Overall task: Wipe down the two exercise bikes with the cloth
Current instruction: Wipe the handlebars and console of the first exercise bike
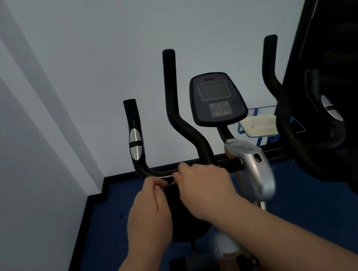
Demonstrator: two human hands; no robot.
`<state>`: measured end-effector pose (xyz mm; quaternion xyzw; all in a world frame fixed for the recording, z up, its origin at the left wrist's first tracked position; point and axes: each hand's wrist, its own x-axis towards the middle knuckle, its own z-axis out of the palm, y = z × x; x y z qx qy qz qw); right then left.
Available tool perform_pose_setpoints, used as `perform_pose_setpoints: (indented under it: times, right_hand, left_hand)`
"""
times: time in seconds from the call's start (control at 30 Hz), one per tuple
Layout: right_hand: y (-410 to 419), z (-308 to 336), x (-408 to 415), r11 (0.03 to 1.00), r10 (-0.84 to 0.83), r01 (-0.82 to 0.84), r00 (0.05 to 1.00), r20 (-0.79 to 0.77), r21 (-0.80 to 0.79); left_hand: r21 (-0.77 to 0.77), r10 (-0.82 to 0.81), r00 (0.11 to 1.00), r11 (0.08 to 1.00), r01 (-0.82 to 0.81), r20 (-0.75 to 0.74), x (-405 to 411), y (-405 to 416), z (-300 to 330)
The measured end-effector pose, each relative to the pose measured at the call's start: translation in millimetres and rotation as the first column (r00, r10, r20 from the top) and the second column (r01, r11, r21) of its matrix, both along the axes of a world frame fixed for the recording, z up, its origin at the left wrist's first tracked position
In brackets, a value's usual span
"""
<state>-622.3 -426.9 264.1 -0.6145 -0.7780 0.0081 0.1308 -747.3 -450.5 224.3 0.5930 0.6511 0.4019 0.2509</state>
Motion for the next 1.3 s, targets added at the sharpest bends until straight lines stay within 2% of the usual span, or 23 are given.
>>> perform_pose_setpoints:
  times: [0.07, 0.17, 0.3, 0.43, 0.5, 0.57, 0.73, 0.87, 0.93, 1.03, 1.2, 1.3]
  right_hand:
    - [4.3, 1.2, -6.2, 0.999, 0.033, -0.034, 0.999, -0.019, -0.02]
    - [-8.3, -5.9, 10.4, 0.999, 0.022, -0.02, 0.998, -0.054, 0.035]
    - [-13.7, -7.4, 16.7, 0.997, -0.055, 0.054, 0.998, 0.022, 0.054]
    - [5.7, -2.4, -5.3, 1.0, 0.0, 0.0, 1.0, 0.029, 0.015]
    - [1.1, -3.8, 0.4, 0.999, 0.01, -0.009, 1.0, -0.013, 0.045]
    - [-13.2, -9.3, 14.3, 0.996, 0.034, -0.035, 0.999, 0.008, 0.079]
    - [-13.3, -7.2, 17.3, 0.998, -0.047, 0.046, 0.999, 0.016, 0.053]
    - [10.3, -3.2, -3.1, 0.999, 0.034, -0.034, 0.999, 0.033, -0.007]
    - [4.1, -5.6, 2.9, 0.998, 0.053, -0.053, 0.999, 0.001, 0.027]
    - [-17.6, -11.8, 19.7, 0.997, 0.029, -0.031, 0.999, 0.029, 0.071]
    - [4.8, -1.9, 2.7, 1.0, 0.006, -0.007, 0.997, 0.072, 0.012]
    - [5.5, -5.0, -2.2, 0.998, 0.036, -0.036, 0.999, 0.009, 0.057]
  left_hand:
    - [-0.005, 0.002, 1.0, 1.0, -0.002, 0.001, 1.0, -1.3, 0.0]
    - [-0.007, -0.002, 1.0, 1.0, 0.002, -0.009, 1.6, -3.0, 0.9]
    - [-0.009, -0.01, 1.0, 1.0, 0.01, 0.006, 0.2, -2.5, 1.3]
    - [0.007, -0.014, 1.0, 1.0, 0.014, 0.024, 0.0, -1.1, 1.7]
    - [0.007, -0.015, 0.999, 1.0, 0.015, 0.041, 0.9, -1.7, 1.2]
    - [0.007, -0.015, 0.998, 1.0, 0.015, 0.066, 2.0, -2.8, 0.3]
    - [0.011, -0.005, 0.992, 1.0, 0.004, 0.124, 1.6, -2.1, -0.2]
    - [0.009, 0.008, 0.988, 1.0, -0.009, 0.157, 2.9, -0.1, -0.1]
    - [-0.001, 0.013, 0.987, 1.0, -0.013, 0.159, 3.0, -1.3, -1.0]
    - [0.002, 0.01, 0.988, 1.0, -0.01, 0.155, 2.4, -3.5, -1.5]
    - [0.008, 0.016, 0.992, 1.0, -0.018, 0.128, 1.1, 0.2, -1.6]
    - [0.024, 0.011, 0.988, 1.0, -0.015, 0.152, 1.6, -0.7, -1.8]
